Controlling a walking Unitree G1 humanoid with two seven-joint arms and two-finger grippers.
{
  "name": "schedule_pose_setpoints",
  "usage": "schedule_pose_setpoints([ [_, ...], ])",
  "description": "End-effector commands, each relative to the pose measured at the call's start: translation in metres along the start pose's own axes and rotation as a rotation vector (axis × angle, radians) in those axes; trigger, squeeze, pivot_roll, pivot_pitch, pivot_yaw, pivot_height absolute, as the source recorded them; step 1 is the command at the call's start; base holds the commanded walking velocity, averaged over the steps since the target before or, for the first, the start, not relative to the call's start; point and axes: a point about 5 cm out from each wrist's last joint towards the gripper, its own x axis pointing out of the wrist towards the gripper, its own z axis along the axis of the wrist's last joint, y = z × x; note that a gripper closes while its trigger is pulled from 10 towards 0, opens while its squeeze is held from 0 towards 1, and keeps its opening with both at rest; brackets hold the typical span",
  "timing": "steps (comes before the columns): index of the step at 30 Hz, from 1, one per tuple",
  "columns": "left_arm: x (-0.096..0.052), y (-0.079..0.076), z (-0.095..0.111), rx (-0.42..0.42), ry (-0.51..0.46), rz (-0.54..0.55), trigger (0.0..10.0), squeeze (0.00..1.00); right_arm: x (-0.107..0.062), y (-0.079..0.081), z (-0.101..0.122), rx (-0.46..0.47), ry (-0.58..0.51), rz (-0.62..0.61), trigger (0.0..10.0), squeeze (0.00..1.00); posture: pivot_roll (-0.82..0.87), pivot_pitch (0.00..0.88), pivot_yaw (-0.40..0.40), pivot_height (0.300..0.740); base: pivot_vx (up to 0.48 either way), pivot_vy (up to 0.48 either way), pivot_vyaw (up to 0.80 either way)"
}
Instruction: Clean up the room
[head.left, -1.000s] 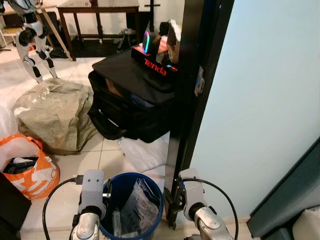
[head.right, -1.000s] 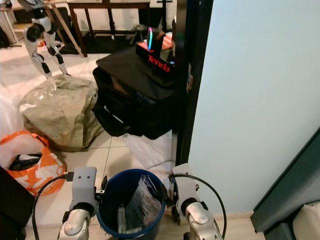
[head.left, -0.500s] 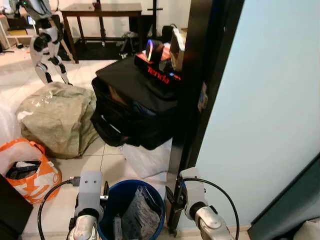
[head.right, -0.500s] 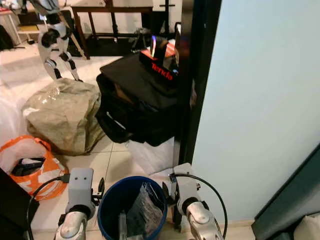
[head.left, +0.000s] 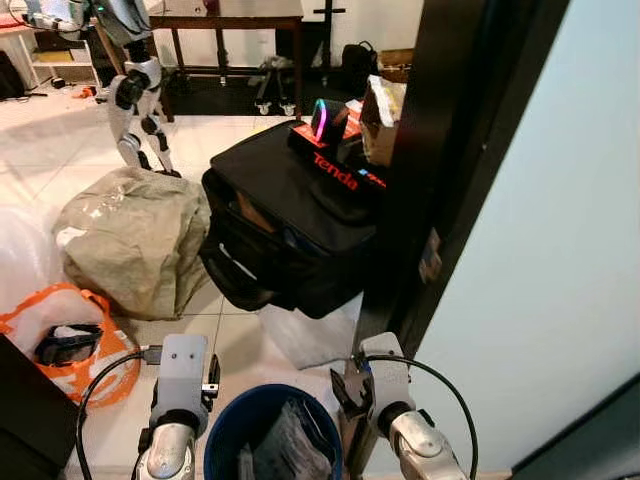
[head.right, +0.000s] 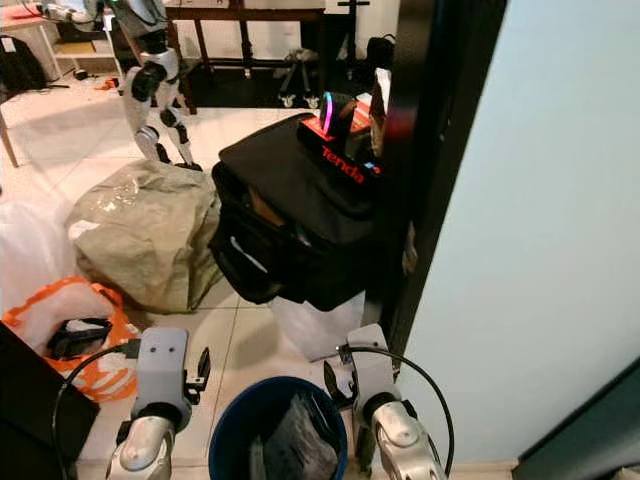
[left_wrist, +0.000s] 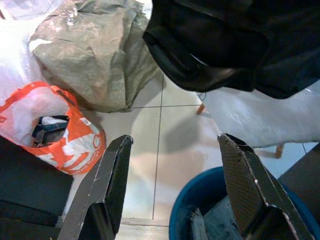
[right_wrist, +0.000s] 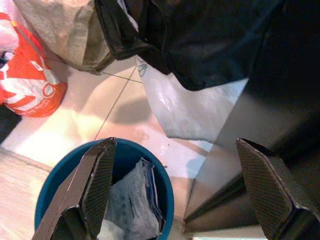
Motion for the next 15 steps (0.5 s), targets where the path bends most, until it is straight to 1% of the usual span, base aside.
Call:
schedule_pose_setpoints([
  [1, -0.0036, 0.0003, -0.0049, 0.016, 0.026, -0.007, 10.0, 0.00, -0.0023, 0.0012, -0.0024, 0.019, -0.005, 0.004, 10.0, 0.00, 0.02, 0.132, -0.009, 0.699, 0.000, 0.000, 0.00],
  [4, -0.0035, -0.0004, -0.0044, 0.018, 0.025, -0.012, 10.0, 0.00, -0.0027, 0.0010, -0.0020, 0.027, -0.010, 0.006, 10.0, 0.00, 0.02, 0.132, -0.009, 0.704, 0.000, 0.000, 0.00],
  [13, -0.0044, -0.0025, -0.0026, 0.024, 0.027, -0.028, 10.0, 0.00, -0.0027, 0.0013, -0.0009, 0.033, -0.021, 0.011, 10.0, 0.00, 0.02, 0.123, -0.005, 0.739, 0.000, 0.000, 0.00],
  [15, -0.0047, -0.0030, -0.0023, 0.024, 0.027, -0.030, 10.0, 0.00, -0.0028, 0.0014, -0.0011, 0.034, -0.021, 0.012, 10.0, 0.00, 0.02, 0.122, -0.005, 0.740, 0.000, 0.000, 0.00],
])
